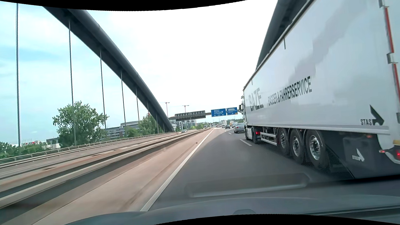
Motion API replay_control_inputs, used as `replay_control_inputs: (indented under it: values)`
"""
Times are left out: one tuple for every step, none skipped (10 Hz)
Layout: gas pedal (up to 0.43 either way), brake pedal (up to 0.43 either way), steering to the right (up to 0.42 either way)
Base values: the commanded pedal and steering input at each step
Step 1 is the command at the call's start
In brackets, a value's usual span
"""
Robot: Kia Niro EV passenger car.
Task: Follow the waypoints while adhering to traffic rules and regulations
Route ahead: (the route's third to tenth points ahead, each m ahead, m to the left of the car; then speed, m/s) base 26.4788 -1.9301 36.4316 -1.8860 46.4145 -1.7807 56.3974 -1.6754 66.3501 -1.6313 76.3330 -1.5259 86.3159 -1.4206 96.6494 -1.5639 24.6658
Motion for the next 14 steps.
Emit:
replay_control_inputs:
  values:
    - [0.11, 0.0, -0.003]
    - [0.11, 0.0, -0.003]
    - [0.11, 0.0, -0.003]
    - [0.11, 0.0, -0.003]
    - [0.11, 0.0, -0.003]
    - [0.11, 0.0, -0.003]
    - [0.11, 0.0, -0.003]
    - [0.11, 0.0, -0.003]
    - [0.11, 0.0, -0.003]
    - [0.11, 0.0, -0.003]
    - [0.098, 0.0, -0.003]
    - [0.098, 0.0, -0.003]
    - [0.098, 0.0, -0.003]
    - [0.087, 0.0, -0.003]
